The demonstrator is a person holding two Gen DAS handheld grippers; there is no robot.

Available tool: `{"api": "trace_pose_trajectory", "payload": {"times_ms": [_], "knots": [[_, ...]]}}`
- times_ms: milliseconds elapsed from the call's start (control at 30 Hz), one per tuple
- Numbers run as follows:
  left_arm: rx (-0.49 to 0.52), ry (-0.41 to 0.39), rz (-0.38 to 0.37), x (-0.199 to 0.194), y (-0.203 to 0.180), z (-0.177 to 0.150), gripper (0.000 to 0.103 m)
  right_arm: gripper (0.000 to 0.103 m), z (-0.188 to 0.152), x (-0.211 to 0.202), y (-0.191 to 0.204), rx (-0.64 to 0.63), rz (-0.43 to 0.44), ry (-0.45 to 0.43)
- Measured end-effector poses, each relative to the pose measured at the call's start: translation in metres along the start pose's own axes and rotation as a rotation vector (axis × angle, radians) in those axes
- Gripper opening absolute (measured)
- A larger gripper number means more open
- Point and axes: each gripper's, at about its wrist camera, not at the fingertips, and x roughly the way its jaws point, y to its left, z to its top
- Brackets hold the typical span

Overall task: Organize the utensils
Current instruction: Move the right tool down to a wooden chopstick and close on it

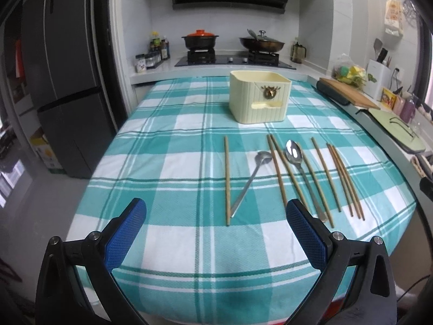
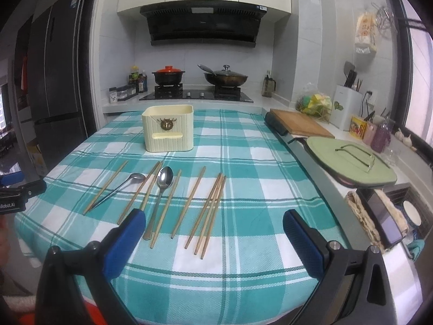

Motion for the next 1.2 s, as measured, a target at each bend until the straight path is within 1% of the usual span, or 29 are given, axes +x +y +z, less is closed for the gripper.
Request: {"api": "trace_pose_trajectory", "payload": {"times_ms": [133,267,300,367,400,433,533,567,600,633,667,733,800,900,967,1000,1133,1200], "knots": [[0.036,0.040,-0.013,0.035,0.008,0.010,0.103,0.103,-0.001,0.025,-0.023,0.064,-0.020,0.044],[0.054,0.077,-0.025,0.068,0.007,0.022,0.103,0.103,-0.005,0.052,-0.036,0.076,-0.037,0.078],[0.053,0.086,-0.030,0.076,0.008,0.024,0.103,0.101,-0.006,0.059,-0.039,0.077,-0.031,0.090],[0.048,0.105,-0.036,0.088,0.006,0.029,0.103,0.087,-0.008,0.076,-0.039,0.063,-0.022,0.122],[0.045,0.112,-0.040,0.092,0.006,0.031,0.103,0.073,-0.009,0.087,-0.038,0.052,-0.017,0.144],[0.042,0.116,-0.042,0.096,0.005,0.033,0.103,0.062,-0.010,0.098,-0.036,0.042,-0.007,0.171],[0.042,0.122,-0.036,0.103,0.006,0.035,0.103,0.048,-0.011,0.129,-0.033,0.056,0.073,0.244],[0.042,0.123,-0.031,0.104,0.007,0.035,0.103,0.044,-0.012,0.138,-0.030,0.064,0.100,0.261],[0.042,0.125,-0.026,0.105,0.008,0.034,0.103,0.037,-0.012,0.147,-0.027,0.060,0.110,0.274],[0.041,0.127,-0.022,0.105,0.010,0.033,0.103,0.033,-0.012,0.156,-0.024,0.055,0.110,0.288],[0.039,0.130,-0.017,0.106,0.011,0.032,0.103,0.032,-0.012,0.165,-0.023,0.056,0.111,0.303],[0.037,0.136,-0.005,0.107,0.016,0.030,0.103,0.026,-0.014,0.182,-0.022,0.068,0.119,0.342],[0.037,0.140,0.007,0.108,0.020,0.029,0.103,0.025,-0.016,0.195,-0.023,0.097,0.138,0.376],[0.038,0.144,0.021,0.110,0.025,0.029,0.103,0.023,-0.019,0.208,-0.020,0.083,0.136,0.404],[0.040,0.147,0.030,0.111,0.027,0.031,0.103,0.020,-0.020,0.212,-0.017,0.056,0.117,0.415],[0.042,0.146,0.032,0.112,0.028,0.032,0.103,0.016,-0.020,0.212,-0.015,0.030,0.100,0.415],[0.053,0.147,0.021,0.120,0.030,0.043,0.103,0.015,-0.020,0.209,-0.015,-0.032,0.033,0.435],[0.061,0.155,-0.004,0.130,0.031,0.052,0.103,0.015,-0.020,0.209,-0.019,-0.048,0.006,0.443]]}}
